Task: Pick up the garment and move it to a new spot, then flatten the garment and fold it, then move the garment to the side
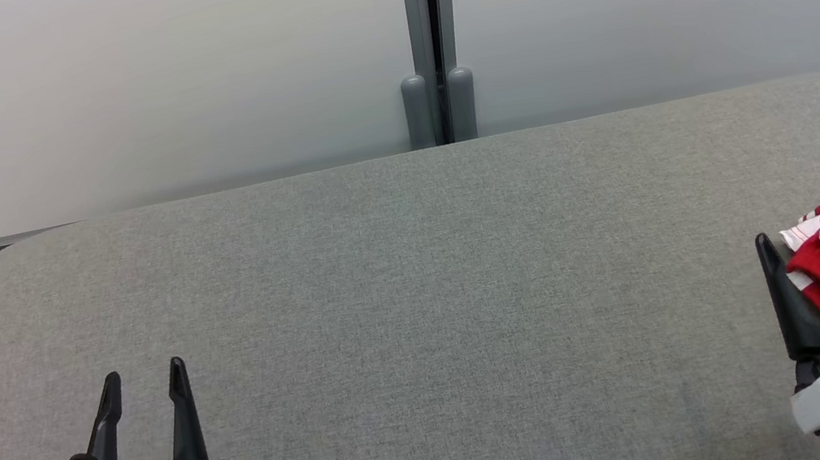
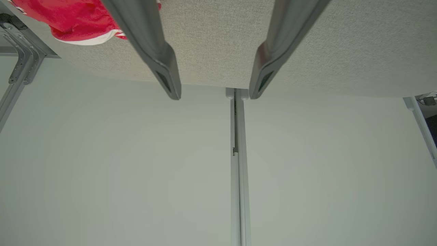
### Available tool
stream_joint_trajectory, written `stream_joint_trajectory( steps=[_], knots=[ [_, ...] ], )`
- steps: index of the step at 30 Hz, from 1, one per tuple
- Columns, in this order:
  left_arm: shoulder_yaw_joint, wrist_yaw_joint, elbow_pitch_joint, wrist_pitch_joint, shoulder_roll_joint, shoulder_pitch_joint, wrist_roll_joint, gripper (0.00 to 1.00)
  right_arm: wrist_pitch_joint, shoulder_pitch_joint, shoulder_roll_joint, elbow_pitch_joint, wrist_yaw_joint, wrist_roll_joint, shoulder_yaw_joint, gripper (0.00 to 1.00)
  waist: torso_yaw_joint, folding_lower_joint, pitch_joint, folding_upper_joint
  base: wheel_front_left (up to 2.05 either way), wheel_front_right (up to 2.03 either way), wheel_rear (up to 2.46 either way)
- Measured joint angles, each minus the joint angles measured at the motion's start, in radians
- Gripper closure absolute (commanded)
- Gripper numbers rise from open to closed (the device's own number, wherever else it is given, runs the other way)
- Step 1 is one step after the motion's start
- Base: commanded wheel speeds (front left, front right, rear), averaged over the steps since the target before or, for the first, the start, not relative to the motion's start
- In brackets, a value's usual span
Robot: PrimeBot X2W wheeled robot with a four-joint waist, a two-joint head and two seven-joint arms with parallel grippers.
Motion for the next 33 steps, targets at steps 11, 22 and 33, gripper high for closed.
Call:
stream_joint_trajectory(
  steps=[11, 22, 33],
  knots=[
    [0.01, -0.033, 0.025, 0.0, -0.038, 0.0, 0.054, 0.0, -0.043, -0.003, 0.013, 0.082, 0.0, 0.024, 0.057, 0.0, 0.008, 0.0, -0.011, 0.0, 0.0, 0.0, 0.0],
    [0.032, -0.051, 0.026, 0.0, -0.054, -0.002, 0.076, 0.0, -0.045, -0.019, 0.011, 0.078, 0.0, 0.024, 0.059, 0.0, 0.003, 0.0, -0.017, 0.0, 0.0, 0.0, 0.0],
    [0.05, -0.064, 0.038, -0.001, -0.069, -0.003, 0.094, 0.0, -0.045, -0.019, 0.021, 0.085, 0.0, 0.042, 0.069, 0.0, 0.001, 0.0, -0.02, 0.0, 0.0, 0.0, 0.0]
  ],
)
